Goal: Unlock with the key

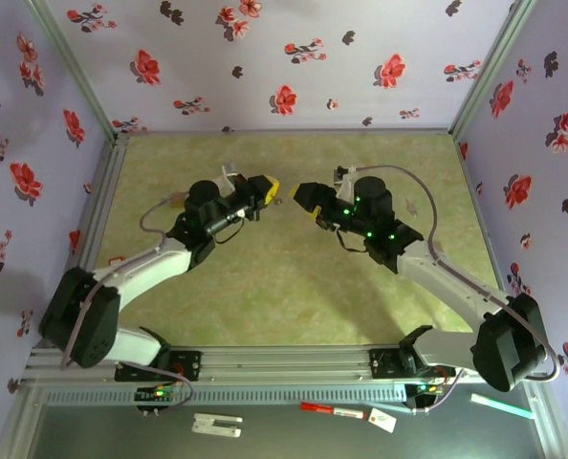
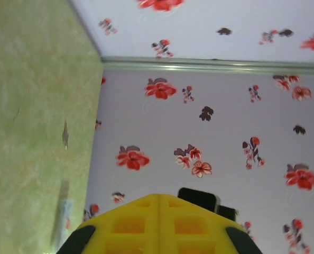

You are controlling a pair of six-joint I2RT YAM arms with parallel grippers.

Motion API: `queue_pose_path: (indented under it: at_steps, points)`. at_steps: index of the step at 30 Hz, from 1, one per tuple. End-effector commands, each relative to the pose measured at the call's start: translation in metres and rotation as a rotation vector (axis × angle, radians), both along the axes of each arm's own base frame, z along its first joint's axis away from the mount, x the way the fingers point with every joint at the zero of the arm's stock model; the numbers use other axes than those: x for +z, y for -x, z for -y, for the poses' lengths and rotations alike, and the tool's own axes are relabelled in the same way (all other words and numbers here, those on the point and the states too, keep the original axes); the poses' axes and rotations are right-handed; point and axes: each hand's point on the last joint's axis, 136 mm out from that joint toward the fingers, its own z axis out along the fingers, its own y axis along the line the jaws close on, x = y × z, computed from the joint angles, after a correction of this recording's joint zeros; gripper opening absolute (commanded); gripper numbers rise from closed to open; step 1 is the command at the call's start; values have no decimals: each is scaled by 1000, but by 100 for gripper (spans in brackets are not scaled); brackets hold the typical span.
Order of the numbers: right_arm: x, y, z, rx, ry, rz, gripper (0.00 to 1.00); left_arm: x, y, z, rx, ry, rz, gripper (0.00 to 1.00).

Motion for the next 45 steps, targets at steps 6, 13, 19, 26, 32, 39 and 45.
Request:
queue_pose_path:
  at_steps: [6, 13, 19, 26, 32, 39, 45]
  points:
    - [35, 6, -29, 64, -226, 30, 60, 23, 0, -22, 113, -109, 249, 0]
    - [30, 13, -47, 107, -238, 33, 48, 23, 0, -25, 125, -98, 253, 0]
    - [24, 14, -60, 135, -257, 14, 42, 24, 1, -27, 136, -90, 259, 0]
    - [23, 16, -70, 156, -263, 11, 32, 23, 1, -28, 141, -89, 258, 0]
    - [18, 16, -70, 149, -259, 3, 25, 23, -1, -27, 142, -79, 258, 0]
    - [20, 13, -71, 145, -257, 10, 17, 23, 1, -25, 139, -67, 261, 0]
    - [20, 12, -72, 145, -254, 18, 8, 21, 3, -24, 137, -52, 261, 0]
